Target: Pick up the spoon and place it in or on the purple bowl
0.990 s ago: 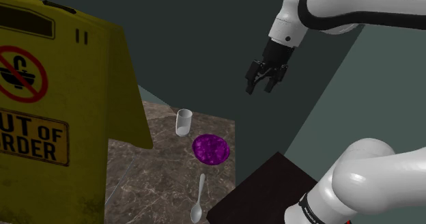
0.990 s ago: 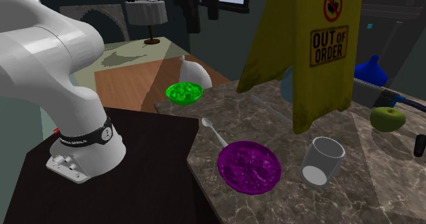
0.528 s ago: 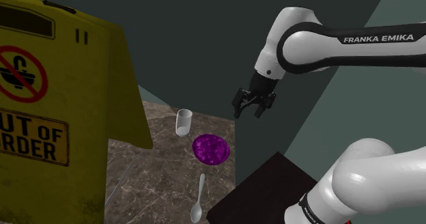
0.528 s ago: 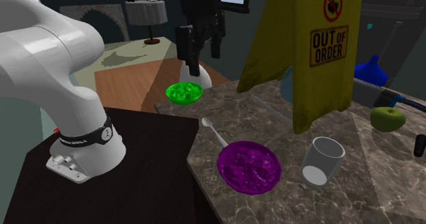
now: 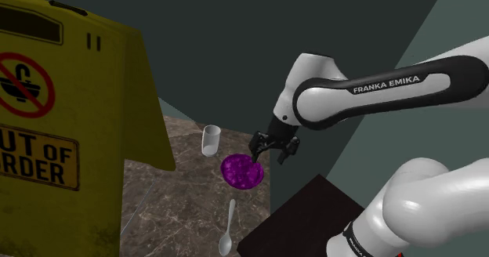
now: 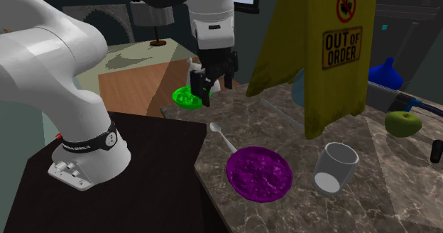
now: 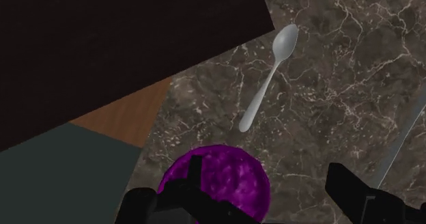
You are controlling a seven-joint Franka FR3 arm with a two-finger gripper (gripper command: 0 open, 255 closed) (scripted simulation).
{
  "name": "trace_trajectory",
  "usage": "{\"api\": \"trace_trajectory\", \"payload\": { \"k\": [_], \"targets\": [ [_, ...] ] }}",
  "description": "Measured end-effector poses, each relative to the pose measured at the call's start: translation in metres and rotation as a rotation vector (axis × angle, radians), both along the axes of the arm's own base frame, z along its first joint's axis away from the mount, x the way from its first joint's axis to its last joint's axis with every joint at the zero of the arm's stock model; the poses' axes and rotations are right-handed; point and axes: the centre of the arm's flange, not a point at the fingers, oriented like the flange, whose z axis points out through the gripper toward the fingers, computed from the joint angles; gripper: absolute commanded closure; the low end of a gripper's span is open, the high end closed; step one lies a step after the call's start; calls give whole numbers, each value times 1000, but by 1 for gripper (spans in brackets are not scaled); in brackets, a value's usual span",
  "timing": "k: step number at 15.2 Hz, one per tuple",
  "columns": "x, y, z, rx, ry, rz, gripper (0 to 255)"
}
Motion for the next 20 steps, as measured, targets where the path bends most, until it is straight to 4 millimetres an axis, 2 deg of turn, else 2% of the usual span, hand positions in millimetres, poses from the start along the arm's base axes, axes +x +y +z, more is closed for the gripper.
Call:
{"api": "trace_trajectory", "payload": {
  "k": [4,15,20],
  "targets": [
    [0,17,-54,18,17,-82,0],
    [7,72,-183,72,60,-307,0],
    [7,80,-216,75,65,-337,0]
  ]
}}
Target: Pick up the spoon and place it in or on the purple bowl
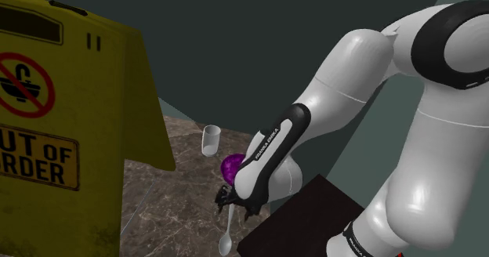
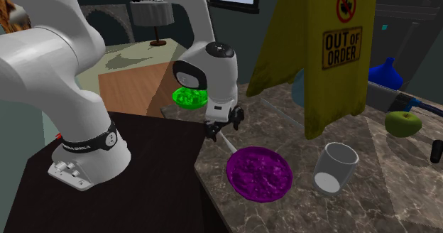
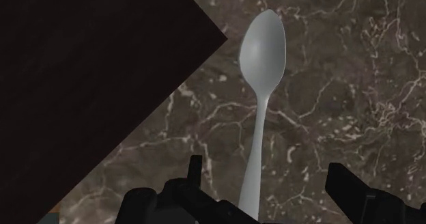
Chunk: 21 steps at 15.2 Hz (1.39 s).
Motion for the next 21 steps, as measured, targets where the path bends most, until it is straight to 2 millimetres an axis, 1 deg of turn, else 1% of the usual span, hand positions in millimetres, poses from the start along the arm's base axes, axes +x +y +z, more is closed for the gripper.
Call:
{"api": "trace_trajectory", "payload": {
  "k": [4,10,11,21],
  "targets": [
    [2,4,-21,0,0,-1,0],
    [1,5,-24,0,0,-1,0],
    [1,5,-24,0,0,-1,255],
    [0,4,-24,-2,0,-3,255]
  ]
}}
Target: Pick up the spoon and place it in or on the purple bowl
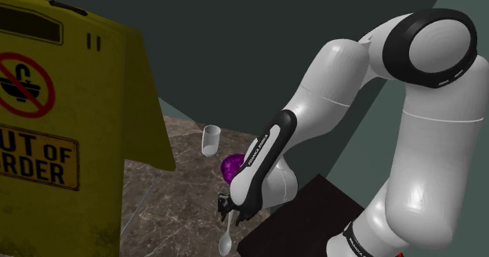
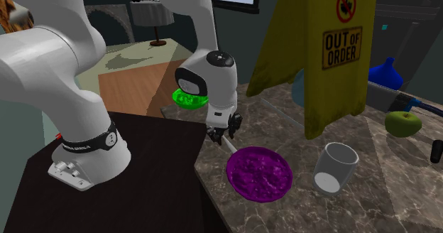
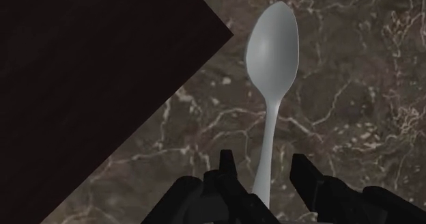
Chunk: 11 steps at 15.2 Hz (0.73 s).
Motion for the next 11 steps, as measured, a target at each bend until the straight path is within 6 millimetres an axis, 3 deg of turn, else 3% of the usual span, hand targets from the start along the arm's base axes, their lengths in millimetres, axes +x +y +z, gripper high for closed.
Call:
{"api": "trace_trajectory", "payload": {
  "k": [11],
  "targets": [
    [1,1,50,2,-1,2,255]
  ]
}}
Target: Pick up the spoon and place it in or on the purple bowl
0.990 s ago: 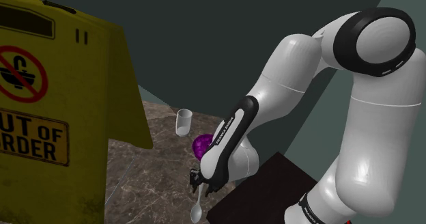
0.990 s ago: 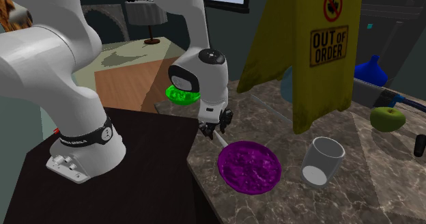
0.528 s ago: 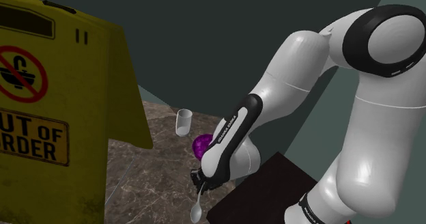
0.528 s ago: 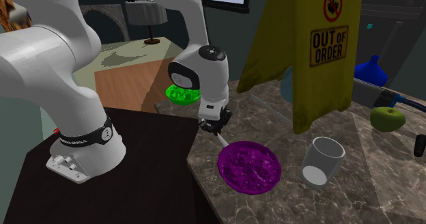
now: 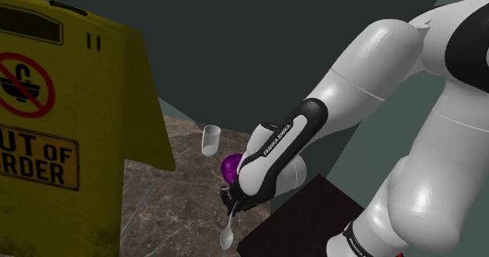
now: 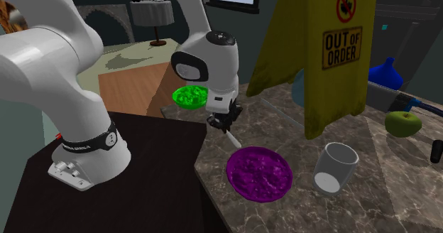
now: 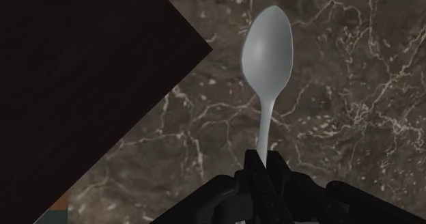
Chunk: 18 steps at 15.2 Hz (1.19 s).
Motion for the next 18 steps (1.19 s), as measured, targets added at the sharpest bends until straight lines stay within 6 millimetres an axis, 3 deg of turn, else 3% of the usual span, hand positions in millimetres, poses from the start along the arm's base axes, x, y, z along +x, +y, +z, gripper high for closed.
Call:
{"api": "trace_trajectory", "payload": {
  "k": [18],
  "targets": [
    [0,0,97,0,0,0,255]
  ]
}}
